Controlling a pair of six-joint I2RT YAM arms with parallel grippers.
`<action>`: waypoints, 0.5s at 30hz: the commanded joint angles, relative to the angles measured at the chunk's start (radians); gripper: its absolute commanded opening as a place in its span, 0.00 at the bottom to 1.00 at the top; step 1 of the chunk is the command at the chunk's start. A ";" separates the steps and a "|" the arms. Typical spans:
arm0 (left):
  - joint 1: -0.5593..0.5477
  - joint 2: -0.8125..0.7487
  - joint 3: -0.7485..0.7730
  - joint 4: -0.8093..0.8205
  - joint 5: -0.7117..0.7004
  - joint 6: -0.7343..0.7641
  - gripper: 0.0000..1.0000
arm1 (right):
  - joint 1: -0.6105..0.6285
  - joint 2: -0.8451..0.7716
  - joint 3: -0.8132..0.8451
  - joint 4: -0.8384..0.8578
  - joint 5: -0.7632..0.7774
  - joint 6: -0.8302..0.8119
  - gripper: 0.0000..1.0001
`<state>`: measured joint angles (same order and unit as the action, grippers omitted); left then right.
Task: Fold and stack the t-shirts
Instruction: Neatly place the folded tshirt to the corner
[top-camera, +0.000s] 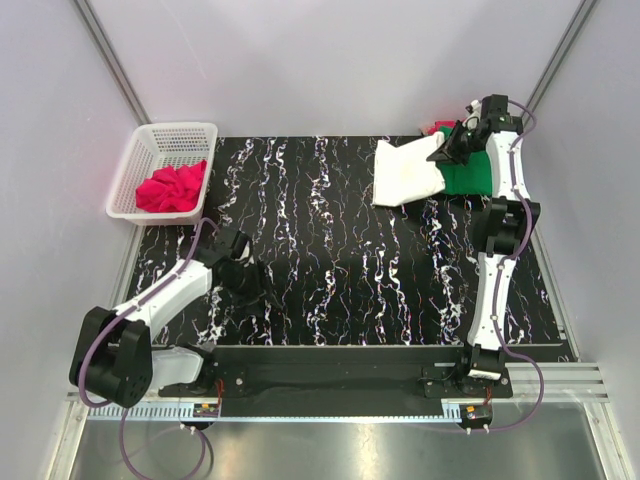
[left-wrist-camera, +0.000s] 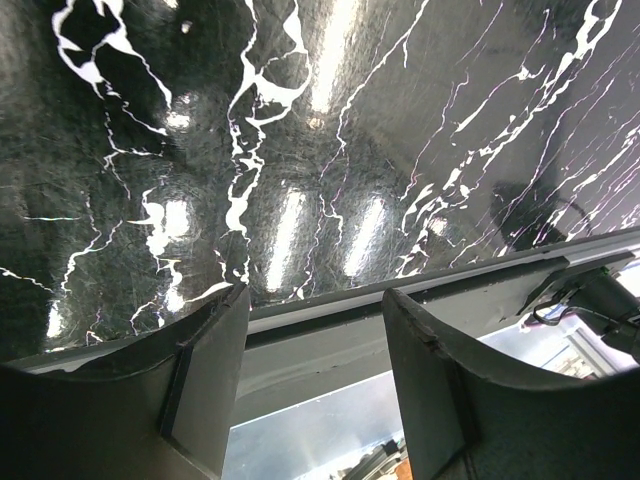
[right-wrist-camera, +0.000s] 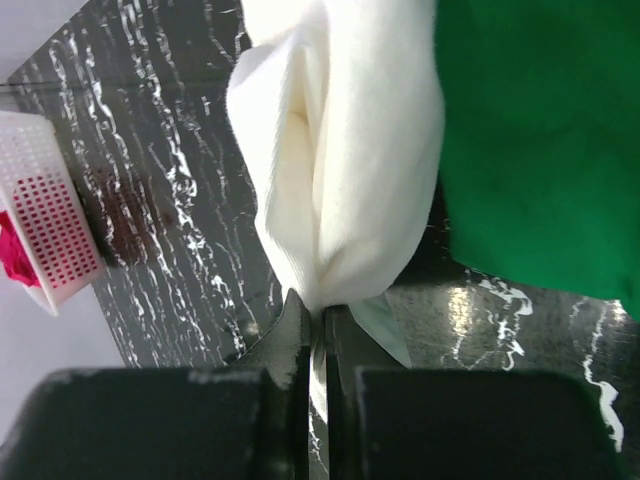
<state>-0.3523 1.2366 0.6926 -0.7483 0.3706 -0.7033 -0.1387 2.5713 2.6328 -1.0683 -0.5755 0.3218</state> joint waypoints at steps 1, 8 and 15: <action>-0.014 0.006 -0.010 0.018 0.004 0.010 0.60 | 0.011 -0.086 0.084 0.056 -0.073 0.016 0.00; -0.028 0.012 -0.027 0.021 -0.001 0.007 0.60 | -0.022 -0.143 0.095 0.064 -0.067 0.017 0.00; -0.050 0.049 -0.022 0.033 0.001 0.005 0.60 | -0.081 -0.175 0.092 0.070 -0.084 0.019 0.00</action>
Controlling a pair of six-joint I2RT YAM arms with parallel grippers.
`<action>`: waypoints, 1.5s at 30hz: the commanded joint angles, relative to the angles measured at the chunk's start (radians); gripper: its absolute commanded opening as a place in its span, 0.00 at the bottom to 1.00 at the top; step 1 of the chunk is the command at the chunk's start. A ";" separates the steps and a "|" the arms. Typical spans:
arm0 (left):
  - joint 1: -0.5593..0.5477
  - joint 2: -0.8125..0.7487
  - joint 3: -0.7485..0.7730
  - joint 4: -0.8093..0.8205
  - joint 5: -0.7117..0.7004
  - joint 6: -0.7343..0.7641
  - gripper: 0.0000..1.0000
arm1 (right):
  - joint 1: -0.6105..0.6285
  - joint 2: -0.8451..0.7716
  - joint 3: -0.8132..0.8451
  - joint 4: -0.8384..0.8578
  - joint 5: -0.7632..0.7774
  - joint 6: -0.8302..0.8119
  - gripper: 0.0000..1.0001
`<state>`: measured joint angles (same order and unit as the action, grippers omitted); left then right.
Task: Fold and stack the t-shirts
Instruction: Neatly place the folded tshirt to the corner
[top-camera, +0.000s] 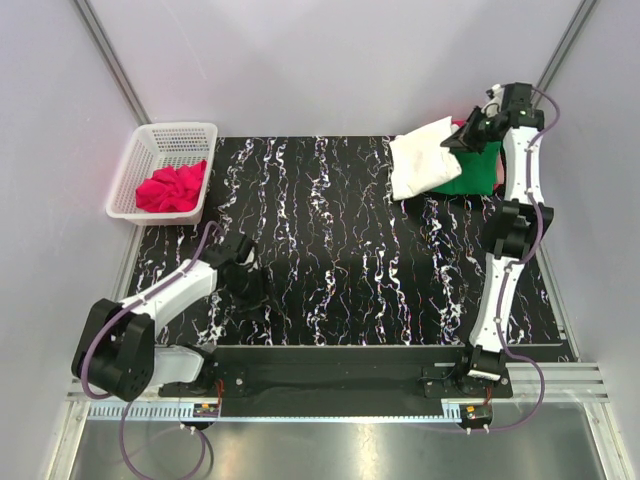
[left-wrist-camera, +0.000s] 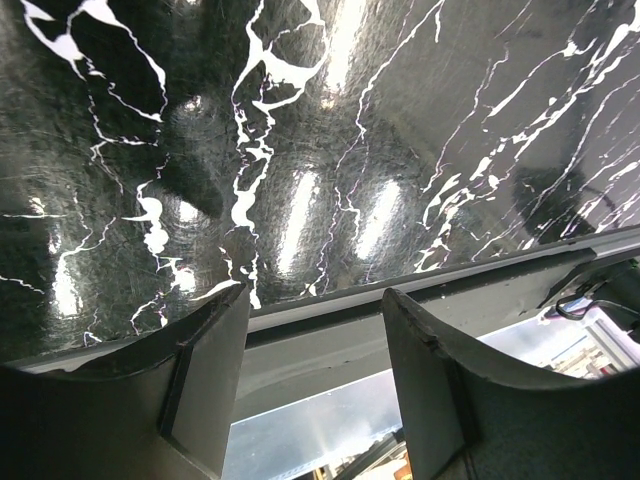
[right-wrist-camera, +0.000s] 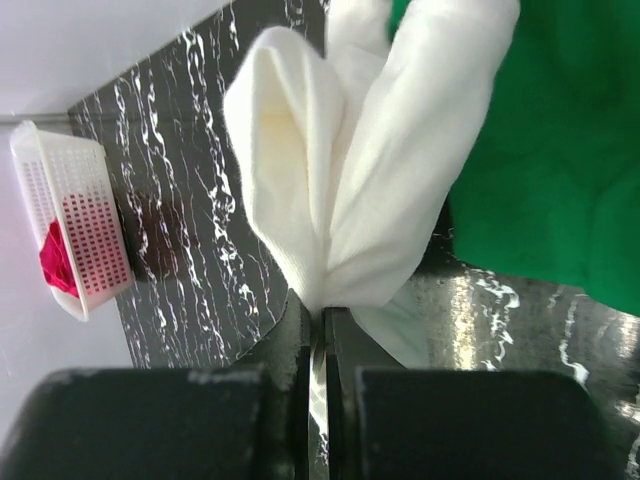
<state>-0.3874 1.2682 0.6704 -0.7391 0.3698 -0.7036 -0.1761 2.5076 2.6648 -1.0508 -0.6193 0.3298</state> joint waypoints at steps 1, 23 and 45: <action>-0.019 0.020 0.003 0.026 0.001 0.004 0.60 | -0.049 -0.115 0.057 0.052 -0.039 0.011 0.00; -0.062 0.074 0.027 0.029 0.026 -0.013 0.58 | -0.215 -0.110 0.073 0.049 -0.005 0.026 0.00; -0.074 0.142 0.083 0.026 0.038 -0.027 0.57 | -0.252 0.045 0.139 0.075 0.000 0.064 0.00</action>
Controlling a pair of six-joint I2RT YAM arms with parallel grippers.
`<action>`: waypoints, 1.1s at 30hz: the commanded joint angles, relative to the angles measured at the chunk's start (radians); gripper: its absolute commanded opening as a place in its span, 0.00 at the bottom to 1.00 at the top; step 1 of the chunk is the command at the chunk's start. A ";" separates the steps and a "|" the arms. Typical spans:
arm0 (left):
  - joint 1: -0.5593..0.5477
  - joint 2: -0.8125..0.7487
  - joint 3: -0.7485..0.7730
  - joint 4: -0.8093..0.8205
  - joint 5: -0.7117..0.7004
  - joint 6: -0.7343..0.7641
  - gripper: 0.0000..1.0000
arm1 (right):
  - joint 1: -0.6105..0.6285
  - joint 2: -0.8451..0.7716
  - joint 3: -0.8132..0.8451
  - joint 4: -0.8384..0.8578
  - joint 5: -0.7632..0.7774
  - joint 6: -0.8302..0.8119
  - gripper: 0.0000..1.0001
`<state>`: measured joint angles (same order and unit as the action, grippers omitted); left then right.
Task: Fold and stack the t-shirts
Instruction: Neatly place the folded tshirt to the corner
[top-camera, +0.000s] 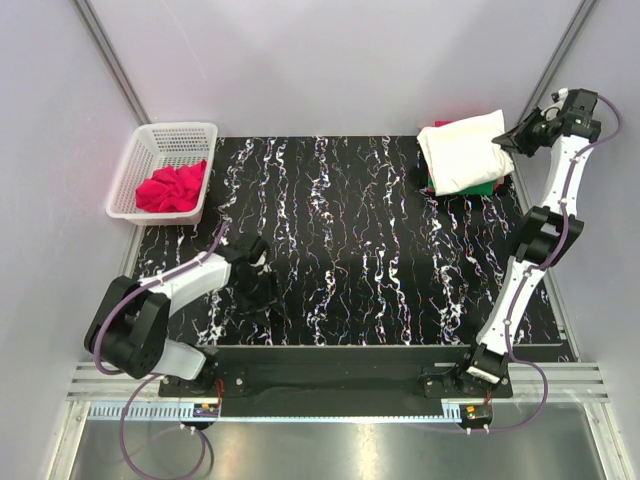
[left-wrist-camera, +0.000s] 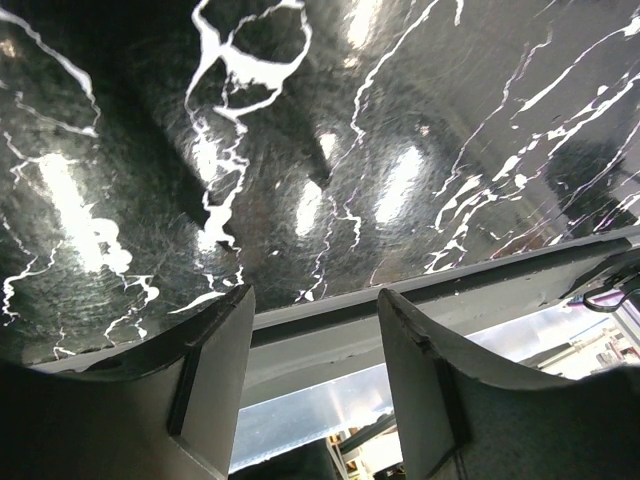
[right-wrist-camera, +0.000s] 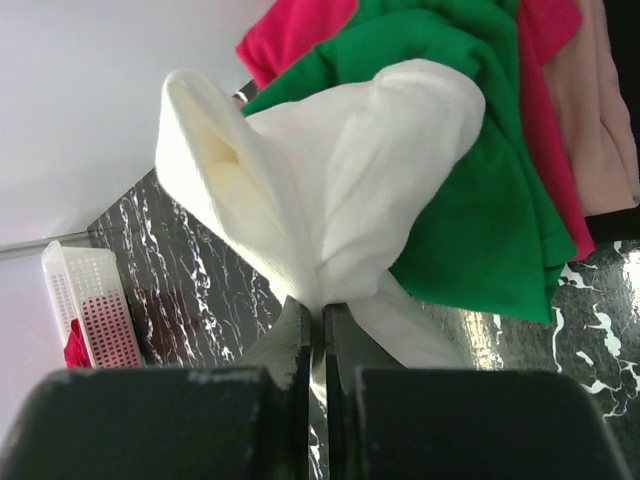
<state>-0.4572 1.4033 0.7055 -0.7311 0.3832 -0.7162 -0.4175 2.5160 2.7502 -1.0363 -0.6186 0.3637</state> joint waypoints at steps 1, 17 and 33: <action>-0.008 0.006 0.049 0.018 0.023 -0.015 0.56 | -0.010 0.043 0.049 0.067 -0.001 0.035 0.00; -0.009 -0.010 0.051 0.001 0.010 -0.038 0.56 | -0.010 0.108 0.023 0.162 0.028 0.075 0.11; -0.011 -0.040 0.025 -0.004 0.005 -0.026 0.56 | -0.010 -0.080 -0.027 0.090 0.191 0.024 0.46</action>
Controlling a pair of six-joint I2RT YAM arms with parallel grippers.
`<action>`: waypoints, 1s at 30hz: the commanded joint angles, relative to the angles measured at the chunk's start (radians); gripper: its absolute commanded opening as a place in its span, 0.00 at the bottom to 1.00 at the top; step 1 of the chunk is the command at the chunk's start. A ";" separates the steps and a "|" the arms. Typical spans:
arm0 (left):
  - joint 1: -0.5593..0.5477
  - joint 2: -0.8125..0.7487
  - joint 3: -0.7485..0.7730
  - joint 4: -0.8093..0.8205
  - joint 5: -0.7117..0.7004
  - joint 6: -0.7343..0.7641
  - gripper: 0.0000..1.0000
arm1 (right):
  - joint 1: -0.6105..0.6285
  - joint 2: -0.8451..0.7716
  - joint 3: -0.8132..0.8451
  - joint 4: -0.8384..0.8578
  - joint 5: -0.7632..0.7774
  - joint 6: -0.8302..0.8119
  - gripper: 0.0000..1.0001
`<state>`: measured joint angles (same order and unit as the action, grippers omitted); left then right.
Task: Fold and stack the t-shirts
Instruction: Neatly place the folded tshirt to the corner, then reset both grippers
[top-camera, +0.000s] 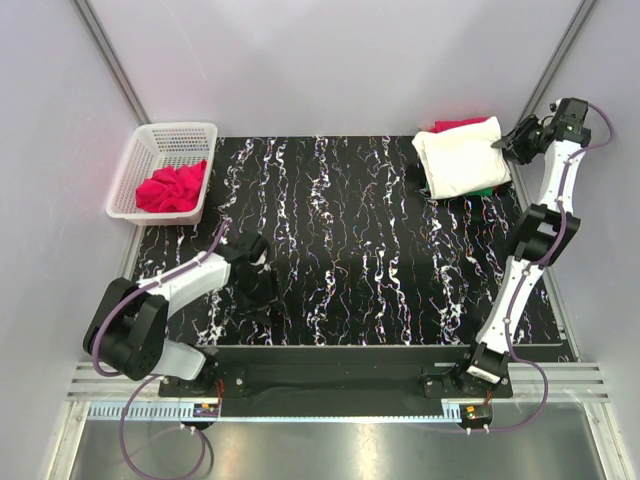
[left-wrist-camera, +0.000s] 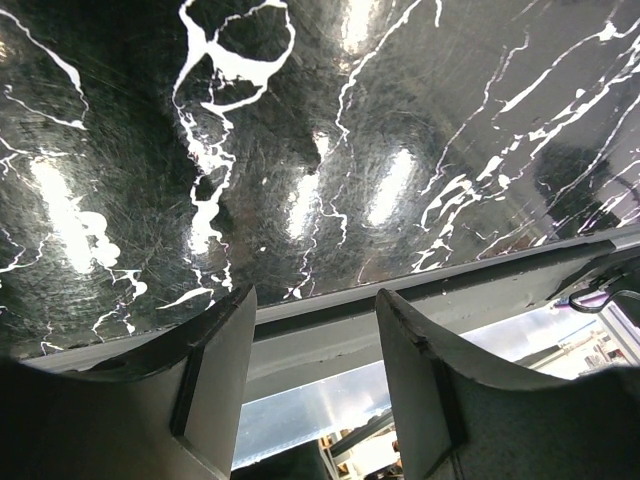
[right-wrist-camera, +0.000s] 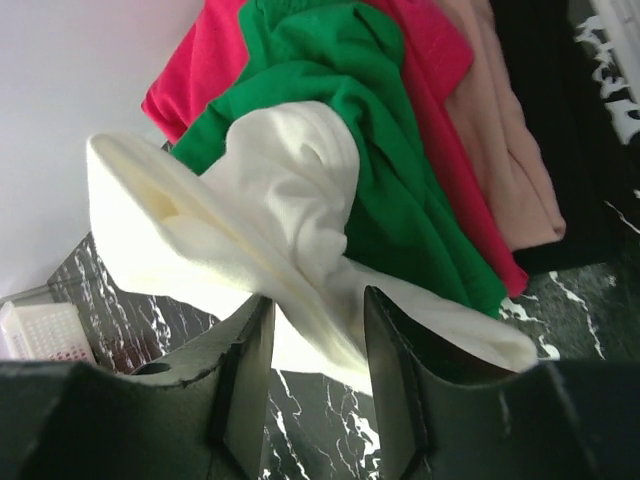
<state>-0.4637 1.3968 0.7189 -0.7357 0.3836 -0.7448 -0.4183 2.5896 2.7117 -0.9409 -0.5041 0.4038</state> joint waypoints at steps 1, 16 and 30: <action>-0.004 -0.035 0.007 0.001 0.005 0.005 0.56 | -0.008 -0.169 0.013 -0.007 0.075 -0.014 0.46; -0.004 -0.048 0.005 0.006 0.029 0.055 0.56 | 0.130 -0.267 0.017 0.050 -0.063 0.019 0.44; -0.004 -0.157 -0.099 0.002 0.047 0.044 0.56 | 0.174 -0.039 0.069 0.263 -0.031 0.075 0.00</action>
<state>-0.4644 1.2758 0.6315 -0.7410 0.3981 -0.7040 -0.2493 2.5595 2.7438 -0.7898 -0.5575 0.4702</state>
